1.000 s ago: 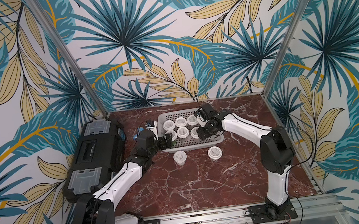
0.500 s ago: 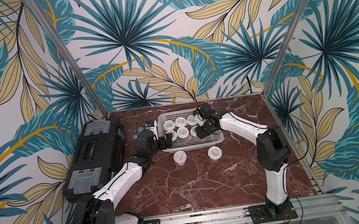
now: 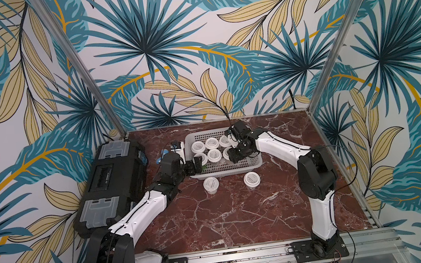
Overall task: Put the yogurt in the basket
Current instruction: Place the yogurt in the basket.
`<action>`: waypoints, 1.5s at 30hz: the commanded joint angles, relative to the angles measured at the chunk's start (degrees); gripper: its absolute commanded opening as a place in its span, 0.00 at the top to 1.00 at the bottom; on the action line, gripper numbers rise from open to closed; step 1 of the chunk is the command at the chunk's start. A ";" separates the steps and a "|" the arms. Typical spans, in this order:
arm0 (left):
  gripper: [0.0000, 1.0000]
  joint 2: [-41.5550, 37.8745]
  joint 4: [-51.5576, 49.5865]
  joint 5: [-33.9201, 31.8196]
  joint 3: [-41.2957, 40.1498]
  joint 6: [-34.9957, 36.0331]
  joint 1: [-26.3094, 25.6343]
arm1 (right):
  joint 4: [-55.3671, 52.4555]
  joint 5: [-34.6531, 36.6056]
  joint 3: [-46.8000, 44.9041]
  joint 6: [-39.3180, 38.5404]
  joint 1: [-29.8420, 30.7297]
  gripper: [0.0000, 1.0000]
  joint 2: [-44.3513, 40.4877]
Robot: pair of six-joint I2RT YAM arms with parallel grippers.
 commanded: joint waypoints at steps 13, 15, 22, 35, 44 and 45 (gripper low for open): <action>0.00 0.36 -0.10 -0.22 2.70 0.74 -0.18 | -1.54 -1.88 3.44 0.20 -0.16 0.43 3.15; 0.00 0.37 -0.10 -0.24 2.70 0.74 -0.12 | -1.74 -1.83 3.69 0.17 -0.15 0.43 3.46; 0.00 0.27 -0.10 -0.23 2.62 0.74 -0.13 | -1.99 -1.49 3.36 0.11 -0.16 0.43 3.07; 0.00 0.04 0.08 -0.15 2.52 0.74 -0.12 | -2.07 -1.36 -1.92 2.11 -0.08 0.24 -8.89; 0.00 -0.08 0.17 -0.28 2.52 0.74 -0.14 | -6.23 -2.38 -10.51 4.99 0.18 0.13 -25.30; 0.00 -0.08 0.17 -0.20 2.52 0.68 -0.14 | -7.47 -2.21 -11.75 4.94 0.20 0.13 -27.08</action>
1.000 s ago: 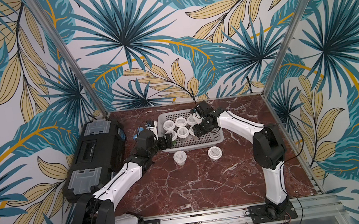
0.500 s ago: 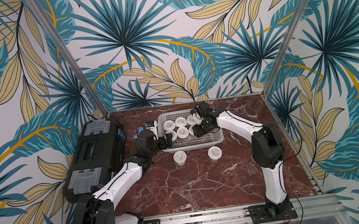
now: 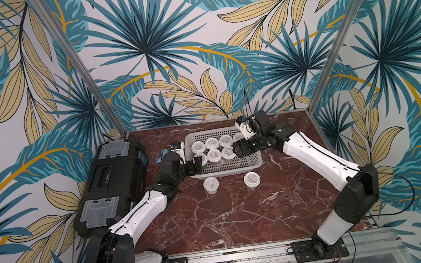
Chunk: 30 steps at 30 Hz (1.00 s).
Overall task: Put the yogurt in the basket
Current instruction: Pick up the yogurt from the center of the board.
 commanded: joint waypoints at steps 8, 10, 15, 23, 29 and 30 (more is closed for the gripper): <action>0.00 -1.97 4.80 2.82 0.27 1.02 -0.73 | -15.24 3.28 -9.37 3.16 0.79 0.10 -12.88; 0.00 -2.60 4.68 3.68 0.53 1.59 -1.27 | -15.99 3.42 -11.56 4.18 0.98 0.10 -14.83; 0.00 -3.76 2.74 2.98 1.91 2.85 -3.29 | -16.36 3.90 -16.98 6.17 1.49 0.07 -17.58; 0.00 -3.35 2.37 2.16 2.36 2.68 -4.64 | -13.74 6.34 -21.68 7.32 3.15 0.04 -14.50; 0.00 -2.06 2.11 2.17 3.14 2.89 -5.08 | -10.34 8.43 -22.72 8.14 3.86 0.00 -12.00; 0.00 -2.10 2.02 2.10 3.14 2.99 -5.11 | -10.01 8.43 -22.75 8.10 4.03 0.00 -11.44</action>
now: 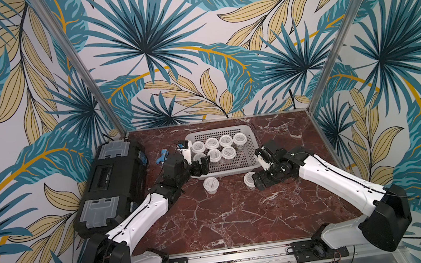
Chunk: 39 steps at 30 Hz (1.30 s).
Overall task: Put the yogurt in the basket
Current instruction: Pick up the yogurt from the center of the board.
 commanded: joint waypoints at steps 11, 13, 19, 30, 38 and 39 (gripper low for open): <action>0.00 0.21 -0.52 -1.15 3.09 1.37 -0.40 | 5.64 2.48 0.40 1.55 1.99 0.03 7.13; 0.00 0.27 -0.57 -1.24 3.07 1.41 -0.39 | 5.81 2.64 1.01 1.39 2.01 0.06 8.18; 0.00 0.29 -0.63 -1.49 3.05 1.54 -0.37 | 5.98 2.84 2.90 1.30 2.53 0.09 11.06; 0.00 0.20 -0.83 -1.73 3.06 1.63 -0.35 | 6.11 3.46 4.51 1.21 3.23 0.09 14.41; 0.00 0.20 -0.83 -1.93 3.07 1.64 -0.33 | 6.38 3.62 5.37 0.85 3.24 0.11 15.87; 0.00 0.20 -0.91 -2.04 3.07 1.63 -0.32 | 6.36 3.67 5.55 0.62 3.22 0.11 16.06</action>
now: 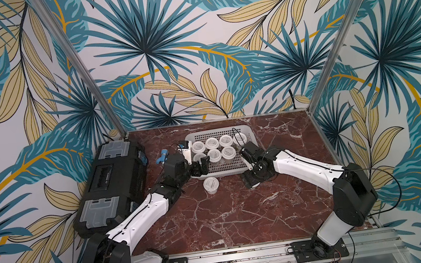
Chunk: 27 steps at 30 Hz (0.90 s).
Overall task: Put the yogurt in the basket
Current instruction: Pick up the yogurt from the center of the board.
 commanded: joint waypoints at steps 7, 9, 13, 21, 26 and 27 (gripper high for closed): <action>0.00 0.24 -0.65 -0.67 3.23 1.04 -0.19 | 0.26 0.28 2.23 -0.60 0.04 0.11 2.15; 0.00 0.29 -0.75 -0.75 3.23 1.12 -0.23 | 0.34 0.00 2.48 -0.60 0.11 0.12 2.59; 0.00 0.24 -0.77 -0.77 3.21 1.09 -0.25 | 0.83 -0.87 2.37 -0.52 0.02 0.14 3.05; 0.00 0.33 -0.93 -0.84 3.31 1.08 -0.21 | 1.49 -2.06 1.80 -0.40 -0.52 0.18 3.50; 0.00 0.33 -0.94 -0.93 3.28 1.13 -0.19 | 1.58 -2.29 1.68 -0.27 -0.58 0.18 3.77; 0.00 0.33 -0.94 -0.95 3.32 1.06 -0.19 | 1.53 -2.25 1.56 -0.40 -0.56 0.18 3.85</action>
